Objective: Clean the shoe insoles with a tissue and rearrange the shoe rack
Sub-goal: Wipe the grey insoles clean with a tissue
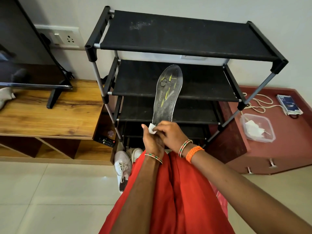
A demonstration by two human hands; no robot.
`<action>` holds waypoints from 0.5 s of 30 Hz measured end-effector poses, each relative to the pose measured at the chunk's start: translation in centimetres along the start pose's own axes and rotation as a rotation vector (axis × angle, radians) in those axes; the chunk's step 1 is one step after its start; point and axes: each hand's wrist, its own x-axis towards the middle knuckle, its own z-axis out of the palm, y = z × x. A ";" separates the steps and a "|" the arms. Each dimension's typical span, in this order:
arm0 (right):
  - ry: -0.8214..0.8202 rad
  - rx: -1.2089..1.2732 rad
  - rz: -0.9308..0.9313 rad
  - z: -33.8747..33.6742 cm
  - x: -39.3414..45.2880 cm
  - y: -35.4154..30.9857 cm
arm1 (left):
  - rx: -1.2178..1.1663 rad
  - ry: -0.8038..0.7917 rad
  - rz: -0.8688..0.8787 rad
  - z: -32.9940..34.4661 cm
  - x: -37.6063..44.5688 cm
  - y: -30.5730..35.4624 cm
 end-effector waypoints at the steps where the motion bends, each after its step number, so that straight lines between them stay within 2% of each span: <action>1: 0.025 0.013 0.020 0.0 0.5 0.1 | 0.014 0.009 0.000 0.0 0.0 0.0; 6: 0.186 0.174 0.253 0.7 2.2 -0.2 | 0.131 0.059 0.003 0.2 0.0 -0.1; 9: 0.253 0.251 0.365 0.6 2.5 -0.3 | 0.172 0.087 0.061 0.2 0.3 -0.2; 15: 0.327 0.195 0.437 -1.0 4.7 0.4 | 0.231 0.096 0.099 0.2 0.4 -0.3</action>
